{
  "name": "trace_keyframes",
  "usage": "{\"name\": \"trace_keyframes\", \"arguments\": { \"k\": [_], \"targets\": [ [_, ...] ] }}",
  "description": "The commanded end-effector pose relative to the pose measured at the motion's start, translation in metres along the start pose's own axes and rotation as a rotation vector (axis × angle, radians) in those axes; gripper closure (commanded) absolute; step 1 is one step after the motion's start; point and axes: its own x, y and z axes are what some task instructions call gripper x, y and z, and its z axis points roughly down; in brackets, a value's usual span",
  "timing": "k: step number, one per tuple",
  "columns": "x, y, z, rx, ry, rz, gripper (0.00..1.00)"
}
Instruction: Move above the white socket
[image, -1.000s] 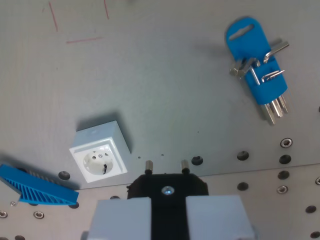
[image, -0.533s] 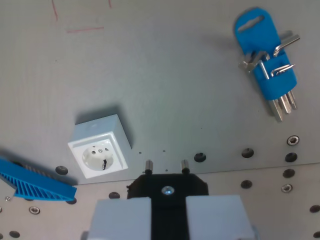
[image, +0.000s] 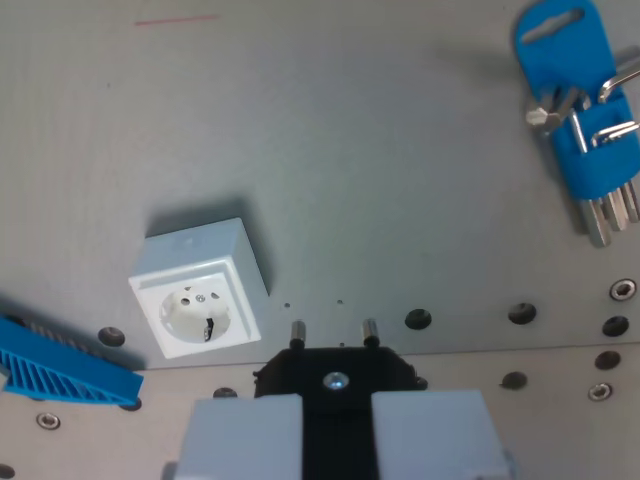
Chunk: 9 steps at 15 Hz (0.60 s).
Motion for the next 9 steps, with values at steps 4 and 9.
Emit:
{"name": "trace_keyframes", "arguments": {
  "k": [4, 9],
  "targets": [
    [-0.029, -0.012, 0.024, -0.005, 0.149, -0.121, 1.00],
    [-0.046, -0.024, 0.049, -0.009, 0.156, -0.164, 1.00]
  ]
}}
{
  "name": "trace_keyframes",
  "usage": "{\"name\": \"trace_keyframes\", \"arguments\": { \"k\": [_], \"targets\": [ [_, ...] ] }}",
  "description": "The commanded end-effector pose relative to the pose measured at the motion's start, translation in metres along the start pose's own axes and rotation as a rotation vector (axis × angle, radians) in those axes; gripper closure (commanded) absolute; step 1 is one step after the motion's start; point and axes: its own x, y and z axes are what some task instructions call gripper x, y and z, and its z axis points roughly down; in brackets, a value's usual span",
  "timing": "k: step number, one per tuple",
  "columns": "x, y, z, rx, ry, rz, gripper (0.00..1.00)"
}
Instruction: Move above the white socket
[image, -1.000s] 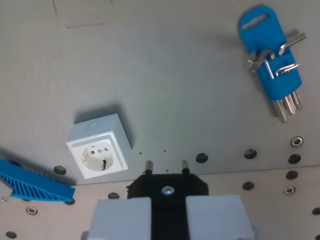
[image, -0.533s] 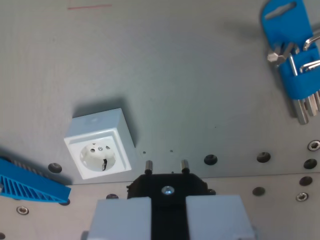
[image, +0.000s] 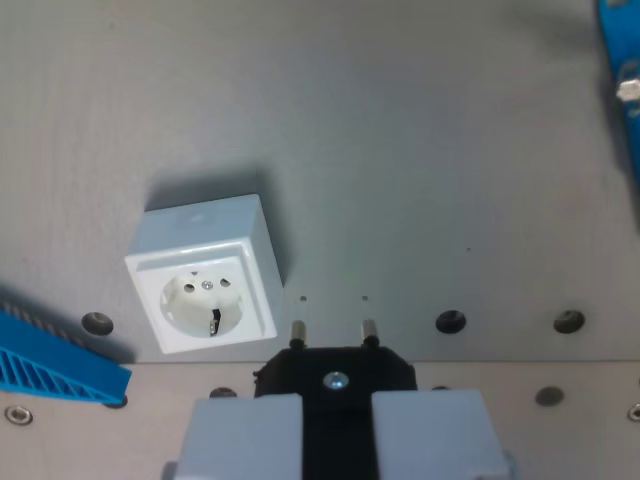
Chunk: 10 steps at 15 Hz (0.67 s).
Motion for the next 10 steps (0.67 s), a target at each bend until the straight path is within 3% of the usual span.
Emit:
{"name": "trace_keyframes", "arguments": {
  "k": [1, 10],
  "targets": [
    [-0.021, -0.007, 0.010, -0.014, 0.162, -0.108, 1.00],
    [-0.045, -0.032, 0.057, -0.012, 0.135, -0.158, 1.00]
  ]
}}
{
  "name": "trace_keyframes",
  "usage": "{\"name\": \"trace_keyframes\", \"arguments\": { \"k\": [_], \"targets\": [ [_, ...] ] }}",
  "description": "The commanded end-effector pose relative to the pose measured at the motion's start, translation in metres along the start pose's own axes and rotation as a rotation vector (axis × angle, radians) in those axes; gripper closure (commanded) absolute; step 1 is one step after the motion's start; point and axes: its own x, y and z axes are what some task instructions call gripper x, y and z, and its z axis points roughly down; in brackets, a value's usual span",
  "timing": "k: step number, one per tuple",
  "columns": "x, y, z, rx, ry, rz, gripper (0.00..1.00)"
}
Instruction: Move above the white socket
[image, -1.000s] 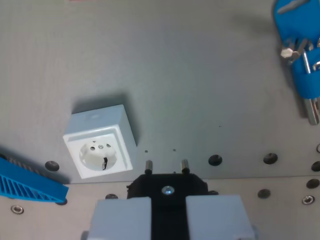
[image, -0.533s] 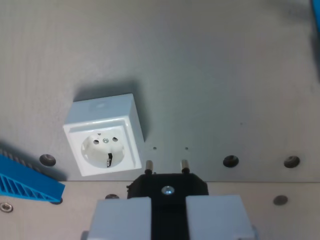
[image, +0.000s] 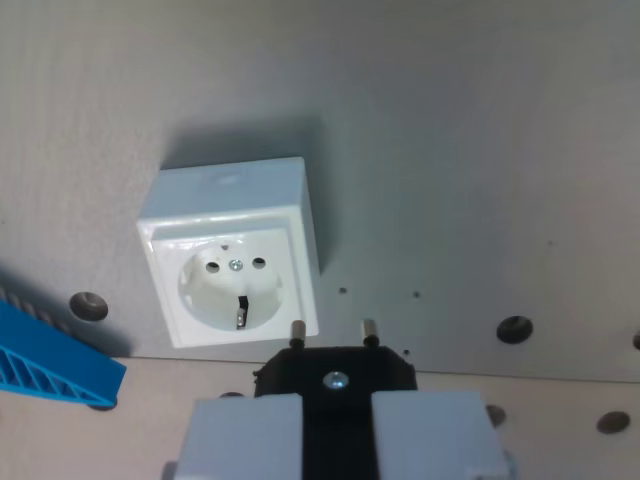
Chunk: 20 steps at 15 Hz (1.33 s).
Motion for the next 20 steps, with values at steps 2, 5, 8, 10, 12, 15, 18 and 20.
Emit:
{"name": "trace_keyframes", "arguments": {
  "k": [2, 5, 8, 10, 12, 15, 18, 20],
  "targets": [
    [-0.012, -0.010, 0.018, -0.011, 0.121, -0.090, 1.00],
    [-0.016, -0.017, 0.030, -0.011, 0.108, -0.102, 1.00],
    [-0.019, -0.023, 0.041, -0.013, 0.100, -0.111, 1.00],
    [-0.021, -0.026, 0.048, -0.015, 0.103, -0.113, 1.00],
    [-0.024, -0.029, 0.054, -0.018, 0.105, -0.113, 1.00],
    [-0.028, -0.033, 0.060, -0.021, 0.108, -0.113, 1.00],
    [-0.032, -0.036, 0.063, -0.022, 0.111, -0.108, 1.00],
    [-0.034, -0.037, 0.065, -0.022, 0.111, -0.105, 1.00]
  ]
}}
